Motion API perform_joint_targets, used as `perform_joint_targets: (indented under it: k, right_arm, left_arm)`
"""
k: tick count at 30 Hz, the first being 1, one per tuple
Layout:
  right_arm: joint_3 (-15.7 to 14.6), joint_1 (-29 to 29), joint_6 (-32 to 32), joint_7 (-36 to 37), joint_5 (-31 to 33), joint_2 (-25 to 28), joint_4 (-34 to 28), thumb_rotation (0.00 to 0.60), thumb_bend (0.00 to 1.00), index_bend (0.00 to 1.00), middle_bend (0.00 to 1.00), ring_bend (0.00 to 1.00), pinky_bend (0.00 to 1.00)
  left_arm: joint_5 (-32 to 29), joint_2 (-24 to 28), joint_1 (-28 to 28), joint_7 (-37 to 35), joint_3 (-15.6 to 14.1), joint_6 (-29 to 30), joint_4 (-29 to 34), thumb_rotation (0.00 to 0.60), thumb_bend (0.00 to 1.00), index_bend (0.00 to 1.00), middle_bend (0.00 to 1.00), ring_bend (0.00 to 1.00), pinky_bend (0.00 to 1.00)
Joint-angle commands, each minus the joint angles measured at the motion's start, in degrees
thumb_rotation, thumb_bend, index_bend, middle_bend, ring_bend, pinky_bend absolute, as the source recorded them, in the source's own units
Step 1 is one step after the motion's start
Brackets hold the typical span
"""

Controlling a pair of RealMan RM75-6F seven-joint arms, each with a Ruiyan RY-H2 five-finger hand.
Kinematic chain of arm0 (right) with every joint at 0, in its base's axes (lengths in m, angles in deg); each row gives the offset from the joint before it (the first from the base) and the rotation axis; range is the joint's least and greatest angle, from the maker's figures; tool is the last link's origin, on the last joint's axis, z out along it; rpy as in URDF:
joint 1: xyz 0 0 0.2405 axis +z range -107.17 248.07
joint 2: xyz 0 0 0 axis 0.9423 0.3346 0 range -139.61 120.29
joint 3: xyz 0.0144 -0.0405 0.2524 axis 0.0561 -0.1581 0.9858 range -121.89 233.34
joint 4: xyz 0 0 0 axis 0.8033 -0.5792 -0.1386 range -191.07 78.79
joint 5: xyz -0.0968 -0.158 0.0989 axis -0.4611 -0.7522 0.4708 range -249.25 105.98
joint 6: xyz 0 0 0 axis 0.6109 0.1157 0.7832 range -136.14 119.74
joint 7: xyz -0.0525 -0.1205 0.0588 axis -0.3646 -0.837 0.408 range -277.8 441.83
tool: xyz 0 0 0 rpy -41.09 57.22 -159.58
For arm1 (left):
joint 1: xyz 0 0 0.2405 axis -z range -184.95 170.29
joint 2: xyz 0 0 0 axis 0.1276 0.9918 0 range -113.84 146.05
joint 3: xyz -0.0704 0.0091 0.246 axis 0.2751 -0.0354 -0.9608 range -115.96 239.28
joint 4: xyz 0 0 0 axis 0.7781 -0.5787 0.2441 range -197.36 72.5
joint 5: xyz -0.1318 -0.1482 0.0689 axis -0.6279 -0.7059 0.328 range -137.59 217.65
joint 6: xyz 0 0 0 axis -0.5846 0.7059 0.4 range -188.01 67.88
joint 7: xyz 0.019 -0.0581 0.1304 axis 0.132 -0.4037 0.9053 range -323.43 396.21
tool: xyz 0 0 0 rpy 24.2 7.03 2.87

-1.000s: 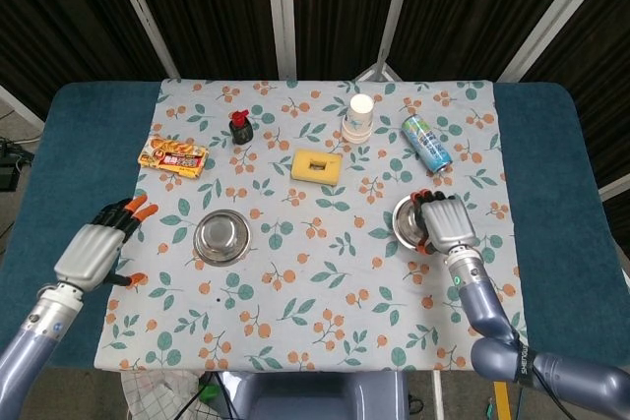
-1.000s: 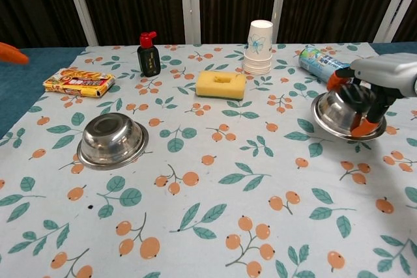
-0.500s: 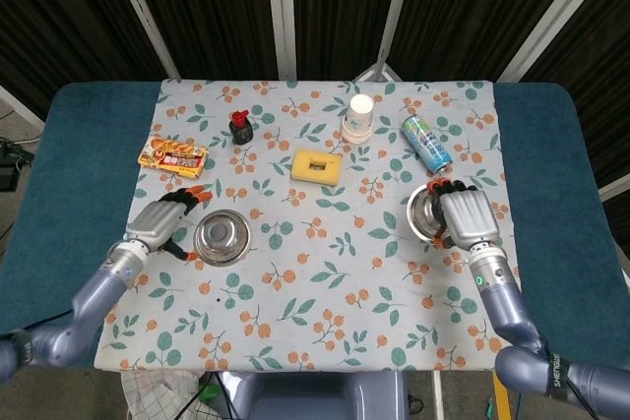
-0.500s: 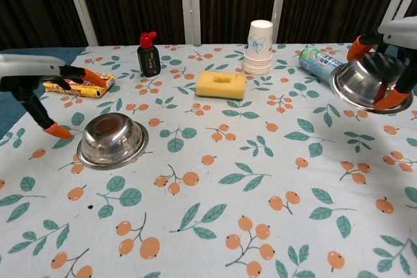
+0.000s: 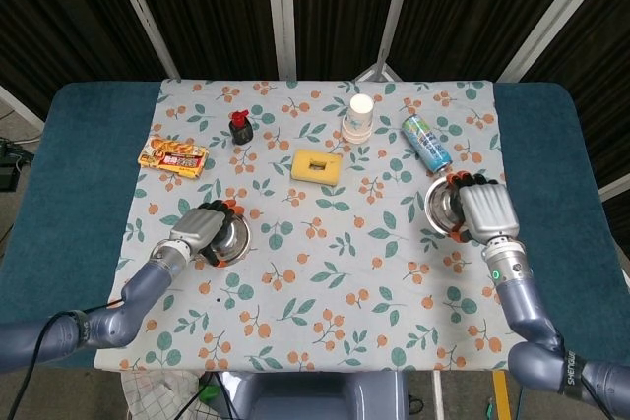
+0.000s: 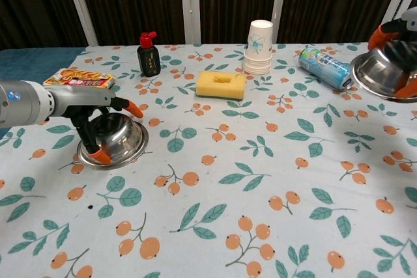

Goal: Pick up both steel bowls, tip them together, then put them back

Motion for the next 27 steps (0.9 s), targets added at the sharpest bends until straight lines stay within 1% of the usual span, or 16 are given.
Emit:
perform_joint_targets:
  k: [1, 5, 10, 21, 24, 27]
  right_arm:
    - [-0.2, 0.1, 0.0, 0.4, -0.1, 0.1, 0.3, 0.600, 0.19, 0.39, 0.27, 0.44, 0.47]
    - [-0.5, 0.2, 0.0, 1.0, -0.1, 0.2, 0.6, 0.600, 0.19, 0.39, 0.27, 0.44, 0.47]
    - [-0.9, 0.3, 0.0, 1.7, -0.2, 0.3, 0.9, 0.600, 0.19, 0.39, 0.27, 0.44, 0.47]
    - [-1.2, 0.9, 0.8, 1.6, 0.1, 0.4, 0.5, 0.600, 0.19, 0.39, 0.27, 0.44, 0.47]
    - [-1.3, 1.3, 0.6, 1.3, 0.6, 0.5, 0.6, 0.600, 0.19, 0.39, 0.27, 0.44, 0.47]
    - [-1.2, 1.5, 0.7, 1.2, 1.0, 0.5, 0.6, 0.600, 0.19, 0.39, 0.27, 0.44, 0.47]
  left_arm:
    - [-2.1, 0.6, 1.4, 2.0, -1.2, 2.8, 2.1, 0.600, 0.04, 0.16, 0.04, 0.00, 0.14]
    - [-2.9, 1.6, 1.9, 2.9, -1.7, 5.2, 4.3, 0.600, 0.04, 0.18, 0.07, 0.03, 0.18]
    - [-3.7, 2.1, 2.4, 4.5, -2.9, 7.5, 5.2, 0.600, 0.04, 0.19, 0.09, 0.05, 0.19]
    - [-4.9, 0.5, 3.7, 5.8, -3.8, 8.4, 4.9, 0.600, 0.04, 0.19, 0.09, 0.05, 0.19]
    - [-6.1, 0.1, 4.5, 6.4, -3.7, 8.5, 5.0, 0.600, 0.05, 0.21, 0.12, 0.09, 0.21]
    - [-7.1, 0.0, 5.2, 7.9, -4.0, 9.6, 5.5, 0.600, 0.05, 0.24, 0.17, 0.15, 0.27]
